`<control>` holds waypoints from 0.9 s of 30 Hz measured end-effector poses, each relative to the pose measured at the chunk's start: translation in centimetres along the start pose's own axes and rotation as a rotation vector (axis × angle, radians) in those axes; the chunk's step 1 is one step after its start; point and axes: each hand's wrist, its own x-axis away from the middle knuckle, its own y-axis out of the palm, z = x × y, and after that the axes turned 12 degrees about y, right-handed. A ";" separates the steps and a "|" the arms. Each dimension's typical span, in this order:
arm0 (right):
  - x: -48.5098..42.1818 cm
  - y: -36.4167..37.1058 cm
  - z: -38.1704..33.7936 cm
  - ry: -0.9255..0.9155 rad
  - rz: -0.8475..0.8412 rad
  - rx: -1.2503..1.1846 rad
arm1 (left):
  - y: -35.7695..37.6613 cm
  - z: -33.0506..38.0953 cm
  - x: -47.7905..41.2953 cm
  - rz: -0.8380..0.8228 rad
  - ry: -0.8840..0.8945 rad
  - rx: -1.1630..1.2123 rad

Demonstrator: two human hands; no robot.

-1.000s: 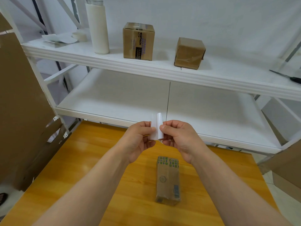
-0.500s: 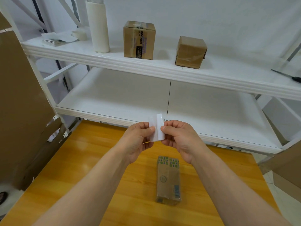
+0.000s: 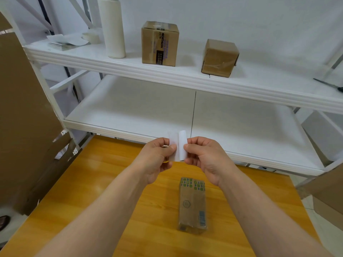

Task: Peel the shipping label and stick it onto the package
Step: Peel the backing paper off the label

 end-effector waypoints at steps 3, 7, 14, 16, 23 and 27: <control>-0.1 -0.1 -0.1 0.002 0.000 -0.001 | 0.1 0.0 -0.2 -0.013 0.011 0.046; -0.1 -0.1 -0.2 -0.002 -0.013 -0.010 | 0.2 -0.1 -0.4 -0.024 0.010 0.103; -0.2 -0.4 -0.1 0.002 -0.026 -0.011 | 0.4 -0.5 -0.4 -0.008 0.029 0.088; -0.2 -0.5 -0.1 0.000 -0.023 0.011 | 0.4 -0.6 -0.4 -0.004 0.031 0.072; 0.4 -0.8 0.0 -0.024 0.030 0.118 | 0.6 -0.7 -0.1 0.020 0.013 0.038; 0.6 -1.0 0.0 -0.015 0.061 0.135 | 0.6 -0.7 0.1 0.022 0.009 0.043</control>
